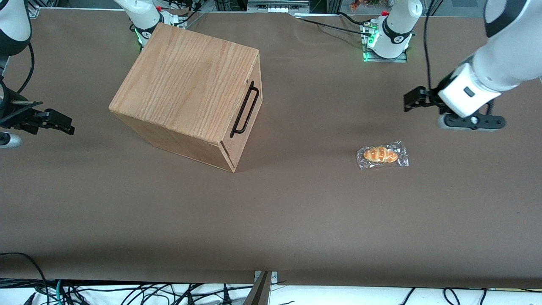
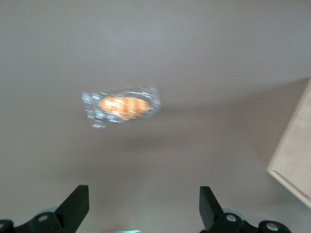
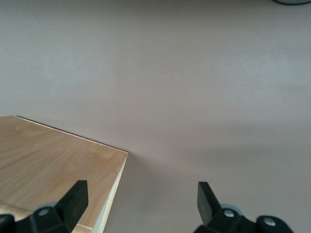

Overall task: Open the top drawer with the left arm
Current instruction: 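Move the left gripper toward the black handle on the wooden cabinet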

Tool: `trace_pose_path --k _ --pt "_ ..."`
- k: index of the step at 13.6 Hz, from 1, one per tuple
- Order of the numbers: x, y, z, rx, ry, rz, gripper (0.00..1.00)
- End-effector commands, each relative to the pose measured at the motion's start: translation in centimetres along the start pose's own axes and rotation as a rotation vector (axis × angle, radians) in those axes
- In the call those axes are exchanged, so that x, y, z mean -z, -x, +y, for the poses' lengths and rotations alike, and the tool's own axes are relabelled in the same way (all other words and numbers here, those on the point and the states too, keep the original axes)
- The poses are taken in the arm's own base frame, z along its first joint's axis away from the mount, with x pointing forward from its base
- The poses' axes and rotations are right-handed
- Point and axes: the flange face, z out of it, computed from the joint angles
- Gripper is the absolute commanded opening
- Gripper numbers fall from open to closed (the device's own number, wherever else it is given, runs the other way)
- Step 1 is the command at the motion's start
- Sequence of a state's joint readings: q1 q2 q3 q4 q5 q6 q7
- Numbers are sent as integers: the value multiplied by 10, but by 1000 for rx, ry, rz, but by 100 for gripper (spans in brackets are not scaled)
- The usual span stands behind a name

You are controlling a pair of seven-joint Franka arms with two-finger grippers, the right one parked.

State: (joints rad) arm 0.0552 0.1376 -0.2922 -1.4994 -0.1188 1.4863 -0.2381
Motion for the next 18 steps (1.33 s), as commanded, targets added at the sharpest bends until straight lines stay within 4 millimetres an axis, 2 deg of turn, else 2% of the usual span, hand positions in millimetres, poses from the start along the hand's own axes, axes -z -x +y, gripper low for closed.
trace_pose_path --k 1,3,7,11,18 --pt "-15 -11 14 12 85 -58 100" --pt "-21 -6 40 12 80 -68 100" --pt "-40 7 108 40 84 -71 100" --pt "-58 20 166 97 98 -56 100" --pt "-91 39 234 132 97 -47 100"
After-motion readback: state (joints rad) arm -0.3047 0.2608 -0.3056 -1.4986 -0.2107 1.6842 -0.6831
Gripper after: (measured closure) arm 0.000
